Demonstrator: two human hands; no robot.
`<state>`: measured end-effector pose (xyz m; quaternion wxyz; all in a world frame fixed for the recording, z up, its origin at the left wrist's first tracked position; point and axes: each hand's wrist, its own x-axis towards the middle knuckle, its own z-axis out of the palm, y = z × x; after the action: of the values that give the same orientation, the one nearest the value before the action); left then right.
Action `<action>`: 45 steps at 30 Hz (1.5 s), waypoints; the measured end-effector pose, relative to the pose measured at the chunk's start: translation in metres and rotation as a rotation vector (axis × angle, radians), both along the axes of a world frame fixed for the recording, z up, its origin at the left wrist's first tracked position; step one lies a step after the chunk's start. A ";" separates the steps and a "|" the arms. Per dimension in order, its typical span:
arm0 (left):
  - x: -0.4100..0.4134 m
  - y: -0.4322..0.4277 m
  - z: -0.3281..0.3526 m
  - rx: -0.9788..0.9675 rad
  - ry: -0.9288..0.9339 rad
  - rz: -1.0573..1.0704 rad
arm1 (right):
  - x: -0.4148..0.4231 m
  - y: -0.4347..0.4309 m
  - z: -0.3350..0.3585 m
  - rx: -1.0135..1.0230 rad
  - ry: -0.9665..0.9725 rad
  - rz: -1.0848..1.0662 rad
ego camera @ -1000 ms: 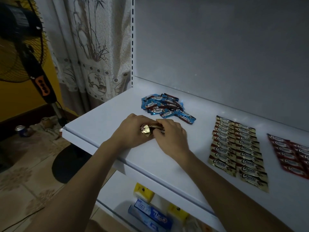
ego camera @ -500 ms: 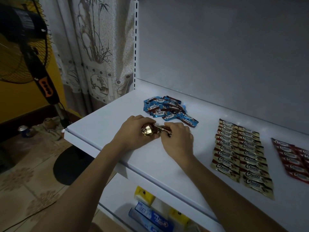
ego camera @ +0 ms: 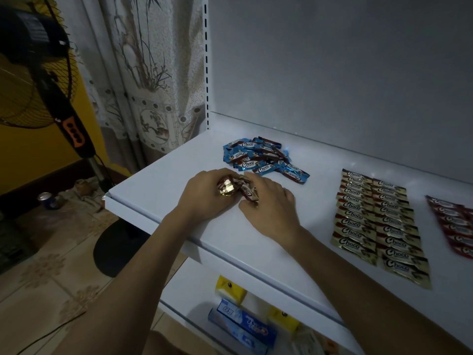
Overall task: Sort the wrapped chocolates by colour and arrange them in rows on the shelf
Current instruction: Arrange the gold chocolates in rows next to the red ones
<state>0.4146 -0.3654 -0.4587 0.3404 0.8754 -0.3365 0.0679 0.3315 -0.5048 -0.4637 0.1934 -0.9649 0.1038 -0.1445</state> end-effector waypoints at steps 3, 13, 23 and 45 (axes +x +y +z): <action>0.001 0.000 -0.001 -0.009 -0.015 -0.004 | 0.001 0.000 -0.004 -0.094 -0.021 0.014; 0.003 -0.002 -0.004 0.064 -0.099 0.010 | -0.004 0.008 0.005 -0.282 -0.044 -0.058; 0.002 0.000 -0.003 0.055 -0.124 -0.005 | -0.007 0.012 0.009 -0.210 -0.062 -0.029; -0.002 -0.002 -0.003 0.181 -0.136 0.007 | -0.009 0.003 0.013 0.232 -0.175 -0.133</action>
<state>0.4121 -0.3676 -0.4616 0.2363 0.8970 -0.3606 0.0978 0.3221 -0.5016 -0.4508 0.3019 -0.9107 0.1661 -0.2276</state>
